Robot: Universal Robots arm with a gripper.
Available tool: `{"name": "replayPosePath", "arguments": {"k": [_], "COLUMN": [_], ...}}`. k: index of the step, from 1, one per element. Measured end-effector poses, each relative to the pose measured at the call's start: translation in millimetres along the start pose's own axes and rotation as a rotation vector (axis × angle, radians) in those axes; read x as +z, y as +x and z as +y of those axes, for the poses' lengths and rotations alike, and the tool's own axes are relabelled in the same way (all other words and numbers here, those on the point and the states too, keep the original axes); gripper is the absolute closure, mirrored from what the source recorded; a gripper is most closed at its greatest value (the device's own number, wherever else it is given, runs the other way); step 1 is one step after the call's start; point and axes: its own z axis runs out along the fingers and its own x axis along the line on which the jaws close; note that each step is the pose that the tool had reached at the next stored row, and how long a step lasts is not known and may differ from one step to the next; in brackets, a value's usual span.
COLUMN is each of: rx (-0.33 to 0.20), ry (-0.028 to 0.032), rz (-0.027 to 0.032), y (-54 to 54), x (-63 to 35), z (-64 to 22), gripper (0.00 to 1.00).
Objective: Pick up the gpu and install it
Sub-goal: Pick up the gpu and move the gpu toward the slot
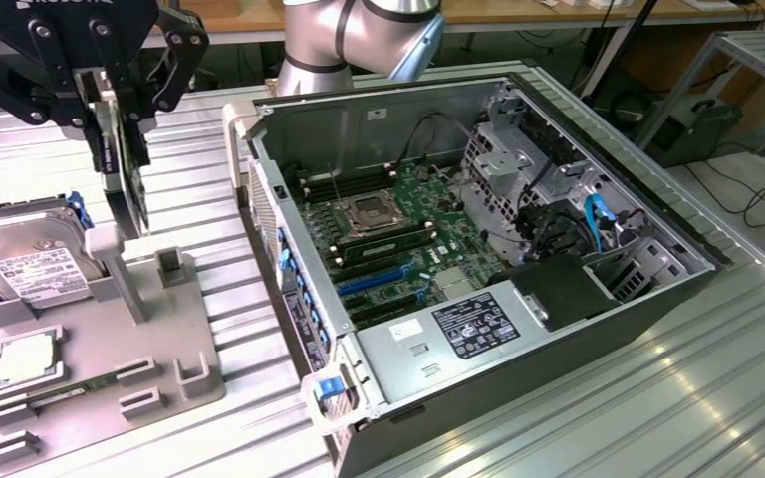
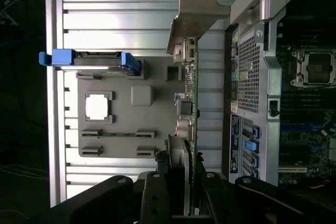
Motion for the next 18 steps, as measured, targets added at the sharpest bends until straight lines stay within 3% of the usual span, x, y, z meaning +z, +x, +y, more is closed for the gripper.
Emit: {"name": "replayPosePath", "arguments": {"k": [18], "rx": [0.000], "ry": [0.0000], "rz": [0.0000], "y": [-14.7], "x": [-0.2], "z": [-0.1], "gripper": [0.73]}}
